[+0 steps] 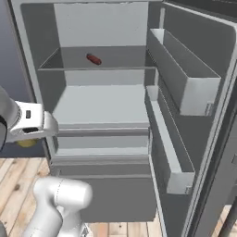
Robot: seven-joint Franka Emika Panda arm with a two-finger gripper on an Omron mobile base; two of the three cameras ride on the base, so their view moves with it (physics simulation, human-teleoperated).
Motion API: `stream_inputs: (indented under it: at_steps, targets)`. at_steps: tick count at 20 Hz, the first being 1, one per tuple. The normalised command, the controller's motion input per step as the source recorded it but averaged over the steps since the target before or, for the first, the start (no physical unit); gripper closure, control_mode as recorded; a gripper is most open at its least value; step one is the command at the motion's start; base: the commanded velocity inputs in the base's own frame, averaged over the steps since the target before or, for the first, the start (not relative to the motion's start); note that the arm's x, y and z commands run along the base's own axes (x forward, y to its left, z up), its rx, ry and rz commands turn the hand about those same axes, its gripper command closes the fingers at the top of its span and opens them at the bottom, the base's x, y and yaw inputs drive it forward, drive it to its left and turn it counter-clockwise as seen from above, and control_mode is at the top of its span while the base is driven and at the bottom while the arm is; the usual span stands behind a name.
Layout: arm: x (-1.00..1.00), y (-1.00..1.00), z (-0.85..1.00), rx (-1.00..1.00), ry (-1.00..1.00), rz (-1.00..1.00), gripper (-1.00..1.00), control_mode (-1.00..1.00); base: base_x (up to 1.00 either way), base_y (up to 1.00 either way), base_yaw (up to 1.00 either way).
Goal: Retrieve the sausage and cheese from the fridge and place them on the cutting board on the counter.
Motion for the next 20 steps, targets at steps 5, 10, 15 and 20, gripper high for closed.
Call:
stream_inputs:
  at_steps: [5,10,15,20]
  targets:
    - [0.0,0.0,0.0,0.0,0.0,0.0,1.0,1.0,-0.66,0.05,-0.84]
    - [0.0,0.0,0.0,0.0,0.0,0.0,1.0,1.0,-0.19,0.0,-0.94]
    - [0.0,0.0,0.0,0.0,0.0,0.0,1.0,1.0,0.0,-0.03,-0.95]
    - [0.0,0.0,0.0,0.0,0.0,0.0,1.0,1.0,0.03,-0.5,-0.81]
